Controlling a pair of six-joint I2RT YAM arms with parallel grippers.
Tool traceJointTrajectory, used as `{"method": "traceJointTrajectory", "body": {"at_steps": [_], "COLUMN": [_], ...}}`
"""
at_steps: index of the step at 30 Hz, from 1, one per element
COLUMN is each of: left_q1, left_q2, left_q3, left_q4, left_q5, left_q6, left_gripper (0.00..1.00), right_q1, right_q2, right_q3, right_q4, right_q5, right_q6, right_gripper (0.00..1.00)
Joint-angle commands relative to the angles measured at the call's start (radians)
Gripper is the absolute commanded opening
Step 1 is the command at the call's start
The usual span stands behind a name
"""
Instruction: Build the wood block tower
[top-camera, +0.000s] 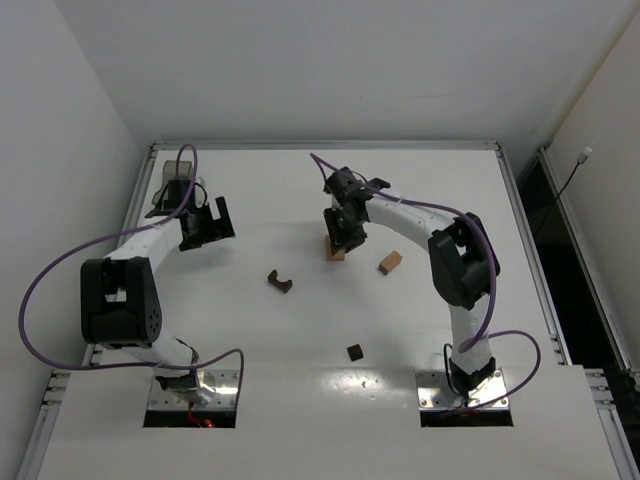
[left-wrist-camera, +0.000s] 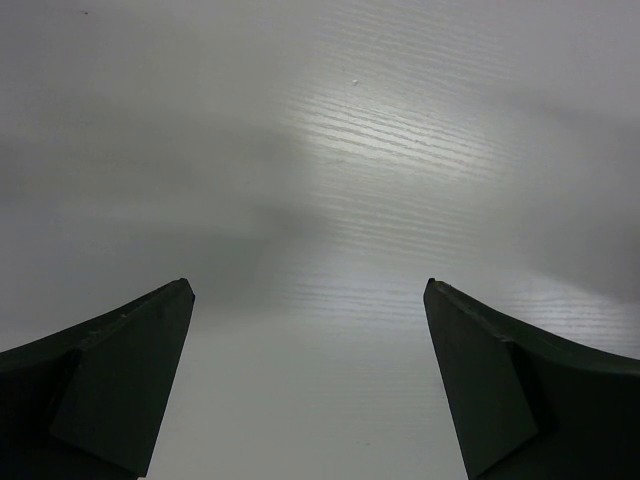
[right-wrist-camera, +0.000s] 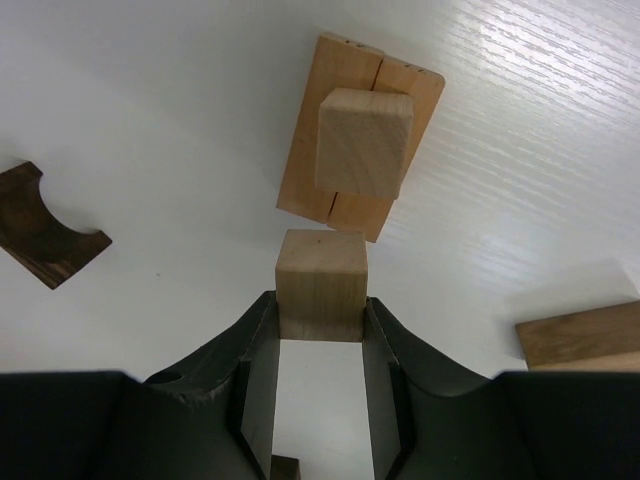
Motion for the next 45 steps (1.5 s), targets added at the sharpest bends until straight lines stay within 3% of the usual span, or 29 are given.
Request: {"method": "traceJointTrajectory", "body": {"at_steps": [1,21,45], "left_q1": [0.014,0.014,0.014], "left_q2": [-0.010,0.000,0.000], "left_q3": [0.023,0.023,0.014], "left_q4": [0.012,0.012,0.012], "left_q5": [0.004,0.004,0.014], "left_q6": [-0.011,-0.011,-0.011], "left_gripper": [1.00,1.00,1.00], "right_q1": [0.003,0.021,0.031], "right_q2": [0.017,0.058,0.106], "right_q3": [0.004,0.050,0.070], "right_q4": [0.042,0.032,0.050], "right_q5": [-0.045,0.104,0.084], "right_q6": [0.024,0.064,0.073], "right_gripper": [0.00,0.00,0.00]}}
